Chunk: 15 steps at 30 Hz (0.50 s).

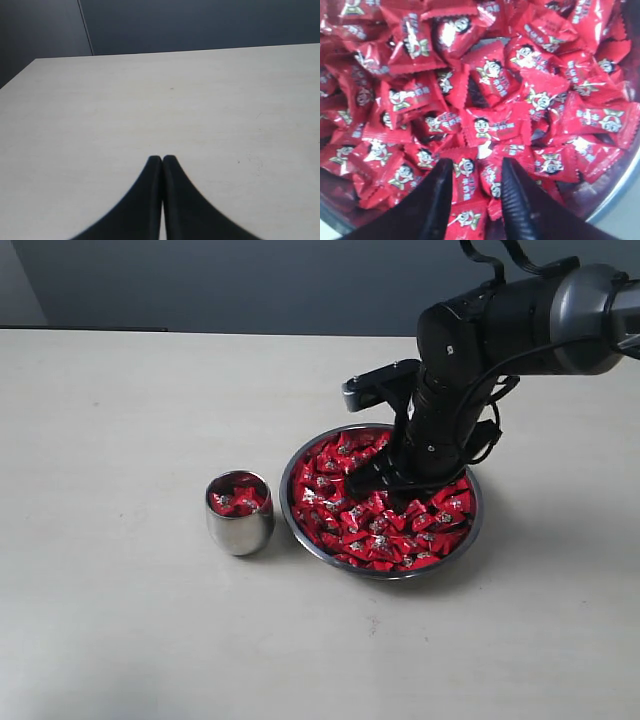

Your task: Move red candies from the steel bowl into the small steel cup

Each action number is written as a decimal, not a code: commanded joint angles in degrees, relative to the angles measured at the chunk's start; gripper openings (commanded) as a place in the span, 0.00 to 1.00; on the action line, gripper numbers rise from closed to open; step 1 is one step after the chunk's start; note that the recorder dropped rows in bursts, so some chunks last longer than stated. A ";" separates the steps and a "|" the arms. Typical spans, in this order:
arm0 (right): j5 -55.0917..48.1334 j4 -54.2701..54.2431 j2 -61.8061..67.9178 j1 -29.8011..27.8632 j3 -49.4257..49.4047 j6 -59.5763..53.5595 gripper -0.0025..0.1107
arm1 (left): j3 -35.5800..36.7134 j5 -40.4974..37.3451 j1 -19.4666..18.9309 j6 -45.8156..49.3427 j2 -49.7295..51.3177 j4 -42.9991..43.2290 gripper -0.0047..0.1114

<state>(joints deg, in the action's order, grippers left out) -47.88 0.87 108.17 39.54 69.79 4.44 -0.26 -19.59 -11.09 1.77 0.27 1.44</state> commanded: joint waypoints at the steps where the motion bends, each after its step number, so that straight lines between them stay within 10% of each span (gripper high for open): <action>1: -0.50 -3.05 -0.61 -0.06 0.26 3.43 0.31 | 0.26 0.45 0.38 -0.08 -0.27 0.11 0.04; 15: -0.37 9.66 -0.61 -0.06 0.26 4.13 0.31 | 0.26 0.45 0.38 -0.08 -0.27 0.11 0.04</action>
<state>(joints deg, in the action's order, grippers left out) -46.97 6.76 108.17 39.54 69.79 9.46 -0.26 -19.59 -11.09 1.77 0.27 1.44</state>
